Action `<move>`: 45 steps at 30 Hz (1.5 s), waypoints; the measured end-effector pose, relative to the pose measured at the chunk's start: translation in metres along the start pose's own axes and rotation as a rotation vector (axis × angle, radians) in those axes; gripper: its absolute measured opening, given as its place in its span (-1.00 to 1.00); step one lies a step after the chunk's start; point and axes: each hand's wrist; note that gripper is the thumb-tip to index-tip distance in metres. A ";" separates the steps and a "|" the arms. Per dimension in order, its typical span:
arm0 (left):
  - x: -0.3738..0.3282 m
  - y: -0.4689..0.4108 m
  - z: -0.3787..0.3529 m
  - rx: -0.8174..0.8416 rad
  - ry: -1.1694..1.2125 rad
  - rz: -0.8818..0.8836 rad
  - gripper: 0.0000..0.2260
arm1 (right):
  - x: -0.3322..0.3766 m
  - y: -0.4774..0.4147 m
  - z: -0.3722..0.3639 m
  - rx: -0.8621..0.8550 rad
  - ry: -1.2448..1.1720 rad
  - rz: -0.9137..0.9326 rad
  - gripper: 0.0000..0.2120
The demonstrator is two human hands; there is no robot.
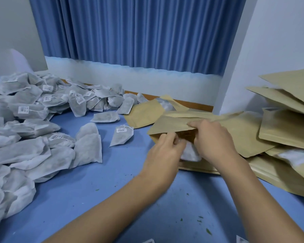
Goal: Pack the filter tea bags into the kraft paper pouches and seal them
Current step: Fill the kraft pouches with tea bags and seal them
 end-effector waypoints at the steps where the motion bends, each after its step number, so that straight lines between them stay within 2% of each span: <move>1: -0.002 -0.019 -0.009 0.067 -0.005 0.091 -0.69 | 0.003 0.003 0.002 -0.007 -0.030 0.043 -0.54; 3: 0.002 -0.056 -0.029 0.212 0.121 0.255 -0.71 | 0.006 0.007 0.003 -0.024 -0.036 0.104 -0.57; 5: 0.013 -0.080 -0.049 0.313 0.295 0.312 -0.67 | 0.006 0.005 0.003 -0.065 0.005 0.077 -0.56; 7: 0.016 -0.091 -0.063 0.461 0.290 0.245 -0.62 | 0.004 0.003 0.001 -0.063 0.001 0.032 -0.50; 10: 0.009 -0.089 -0.067 0.559 0.296 0.203 -0.64 | -0.001 -0.002 -0.006 -0.018 0.029 -0.023 -0.37; 12: -0.004 -0.080 -0.053 0.472 0.186 0.125 -0.79 | -0.004 -0.004 -0.011 -0.046 0.050 -0.038 -0.36; 14: -0.008 -0.057 -0.036 0.204 0.070 0.052 -0.93 | -0.008 -0.006 -0.013 -0.056 0.036 -0.054 -0.37; 16: 0.005 -0.028 -0.024 -0.119 0.072 0.012 -0.74 | -0.012 -0.007 -0.013 -0.062 0.007 -0.083 -0.35; 18: 0.038 -0.005 -0.018 -0.448 0.109 -0.003 -0.73 | -0.014 -0.006 -0.012 -0.058 0.009 -0.119 -0.32; 19: 0.057 0.001 -0.016 -0.470 0.081 0.081 -0.81 | -0.014 -0.006 -0.012 -0.053 0.014 -0.129 -0.31; 20: 0.078 0.002 -0.015 -0.415 0.034 0.251 -0.89 | -0.014 -0.006 -0.013 -0.044 0.016 -0.133 -0.31; 22: 0.112 0.001 -0.019 -0.120 -0.010 0.619 -0.64 | -0.013 -0.004 -0.013 -0.025 0.013 -0.137 -0.32; 23: 0.125 0.001 -0.025 0.050 -0.027 0.687 -0.56 | -0.012 -0.004 -0.013 -0.026 0.011 -0.139 -0.33; 24: 0.134 0.003 -0.030 0.196 -0.037 0.688 -0.56 | -0.012 -0.004 -0.013 -0.032 0.010 -0.140 -0.34; 25: 0.138 0.004 -0.035 0.262 -0.019 0.651 -0.64 | -0.013 -0.004 -0.014 -0.041 0.008 -0.141 -0.34; 27: 0.138 0.007 -0.039 0.192 0.068 0.599 -0.82 | -0.016 -0.006 -0.014 -0.059 0.003 -0.153 -0.35; 30: 0.115 0.010 -0.040 -0.039 0.187 0.519 -0.80 | -0.019 -0.007 -0.015 -0.064 -0.018 -0.171 -0.37; 33: 0.079 0.008 -0.025 -0.475 0.399 0.269 -0.82 | -0.020 -0.008 -0.017 -0.069 -0.044 -0.171 -0.39; 35: 0.056 0.012 -0.015 -0.582 0.430 0.029 -0.81 | -0.020 -0.007 -0.017 -0.073 -0.050 -0.164 -0.38; 36: 0.045 0.015 -0.011 -0.519 0.412 -0.068 -0.81 | -0.021 -0.007 -0.016 -0.067 -0.049 -0.153 -0.38; 38: 0.024 0.020 -0.009 -0.233 0.359 -0.163 -0.86 | -0.021 -0.005 -0.014 -0.046 -0.061 -0.134 -0.38; 41: 0.007 0.016 -0.028 -0.086 0.105 -0.346 -0.88 | -0.020 -0.007 -0.011 -0.030 -0.092 -0.131 -0.40; 43: -0.001 0.000 -0.040 0.098 0.062 -0.232 -0.73 | -0.018 -0.007 -0.010 -0.037 -0.099 -0.120 -0.41; 45: -0.003 -0.031 -0.053 0.207 0.016 -0.118 -0.68 | -0.015 -0.005 -0.011 -0.040 -0.070 -0.080 -0.40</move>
Point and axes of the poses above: each hand's wrist, its own y-axis away from the middle knuckle, its own z-axis out of the back of the hand, x = y × z, and after that the axes turned 5 degrees about x, right-handed
